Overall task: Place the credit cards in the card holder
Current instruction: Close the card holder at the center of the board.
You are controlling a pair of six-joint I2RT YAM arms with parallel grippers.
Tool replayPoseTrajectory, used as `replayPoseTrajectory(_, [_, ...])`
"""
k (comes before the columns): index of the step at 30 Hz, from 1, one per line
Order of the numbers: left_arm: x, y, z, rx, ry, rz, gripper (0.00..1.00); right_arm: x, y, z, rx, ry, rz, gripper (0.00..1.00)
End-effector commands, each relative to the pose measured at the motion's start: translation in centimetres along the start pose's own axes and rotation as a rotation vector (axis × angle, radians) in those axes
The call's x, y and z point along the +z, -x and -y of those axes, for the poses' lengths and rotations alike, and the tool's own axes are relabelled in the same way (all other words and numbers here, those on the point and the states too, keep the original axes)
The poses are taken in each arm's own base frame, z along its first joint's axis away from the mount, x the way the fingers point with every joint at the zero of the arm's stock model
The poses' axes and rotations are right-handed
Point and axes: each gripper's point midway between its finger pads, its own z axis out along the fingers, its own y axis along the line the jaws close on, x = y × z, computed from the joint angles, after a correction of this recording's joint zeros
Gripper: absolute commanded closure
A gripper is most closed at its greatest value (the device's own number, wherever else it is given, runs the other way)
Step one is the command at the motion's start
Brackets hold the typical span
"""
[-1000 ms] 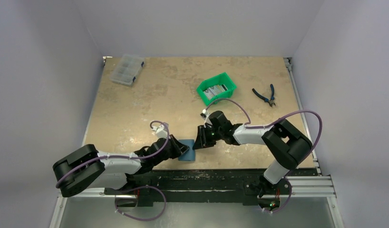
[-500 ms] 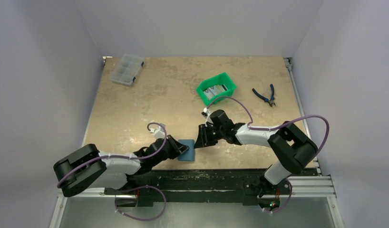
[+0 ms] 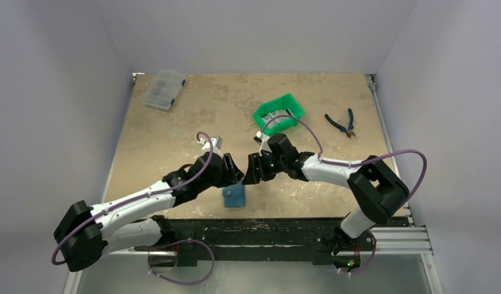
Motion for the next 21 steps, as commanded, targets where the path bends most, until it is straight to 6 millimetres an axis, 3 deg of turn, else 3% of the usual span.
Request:
replayPoseTrajectory(1, [-3.3,3.4,1.4,0.108,0.007,0.033,0.5,-0.5,1.9,-3.4,-0.081,0.117,0.034,0.36])
replayPoseTrajectory(5, [-5.2,5.4,1.3,0.19,0.049,0.073,0.49,0.4,1.5,-5.0,-0.054,0.189,0.017,0.22])
replayPoseTrajectory(9, [-5.3,4.0,0.0,0.182,0.094,0.004,0.48,1.1,0.9,-5.2,-0.015,0.179,0.006,0.21])
replayPoseTrajectory(13, [-4.8,3.1,-1.9,0.145,0.149,-0.008,0.44,1.6,0.7,-6.4,0.091,0.192,-0.007,0.37])
replayPoseTrajectory(16, [-4.1,2.5,-2.6,0.139,0.163,-0.032,0.44,2.0,0.5,-7.3,0.162,0.216,-0.008,0.43])
replayPoseTrajectory(21, [-2.1,2.3,-2.6,0.121,0.127,-0.065,0.59,3.0,0.1,-7.2,0.208,0.223,-0.023,0.57])
